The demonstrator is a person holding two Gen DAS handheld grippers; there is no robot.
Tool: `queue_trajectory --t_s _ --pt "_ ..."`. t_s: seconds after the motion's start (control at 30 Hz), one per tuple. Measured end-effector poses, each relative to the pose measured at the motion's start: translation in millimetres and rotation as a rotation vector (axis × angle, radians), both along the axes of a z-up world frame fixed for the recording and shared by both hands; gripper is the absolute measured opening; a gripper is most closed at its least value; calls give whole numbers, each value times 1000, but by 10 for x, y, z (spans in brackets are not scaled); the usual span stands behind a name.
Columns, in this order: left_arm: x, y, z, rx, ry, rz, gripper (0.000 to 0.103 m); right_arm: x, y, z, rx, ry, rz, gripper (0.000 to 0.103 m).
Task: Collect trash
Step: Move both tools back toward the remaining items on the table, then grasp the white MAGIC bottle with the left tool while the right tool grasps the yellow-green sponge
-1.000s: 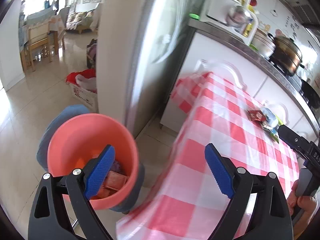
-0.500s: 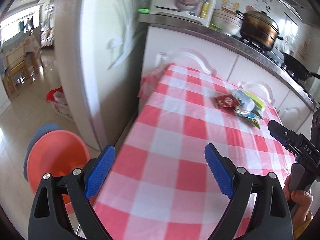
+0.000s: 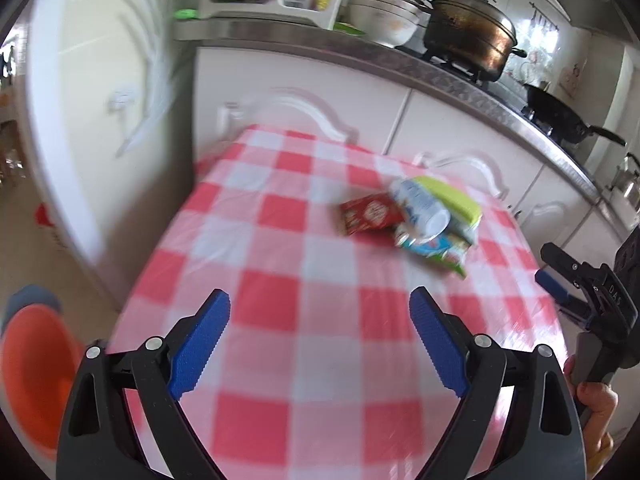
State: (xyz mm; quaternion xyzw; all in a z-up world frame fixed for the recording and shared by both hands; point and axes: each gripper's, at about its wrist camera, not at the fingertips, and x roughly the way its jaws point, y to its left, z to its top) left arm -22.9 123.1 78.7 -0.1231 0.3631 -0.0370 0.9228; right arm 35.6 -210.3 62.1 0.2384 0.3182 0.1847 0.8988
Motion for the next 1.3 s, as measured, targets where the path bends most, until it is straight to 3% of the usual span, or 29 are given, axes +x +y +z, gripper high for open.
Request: queue_trajectory --t_s 0.17,0.3,0.43,0.73,0.83,0.93,1.3 --pt "501 -85 -30 -118 -21 -28 90 480 -363 0 31 34 -40 94" --pt "958 -167 -131 -210 -8 -42 90 999 -403 -36 -31 72 -40 94" --pt "1311 -268 -208 -254 -12 -62 90 1511 -330 -98 -139 93 -37 94" --pt "1888 -441 -430 -342 -3 -124 90 2170 -218 -343 -217 144 4 93" --pt "1968 -493 -500 -359 19 -155 90 2199 -126 -468 -223 170 57 84" --pt "2007 -537 -540 -368 20 -181 90 2102 13 -451 -267 136 118 80" --pt "1774 -654 -586 -312 37 -282 90 1564 341 -424 -366 81 289 78"
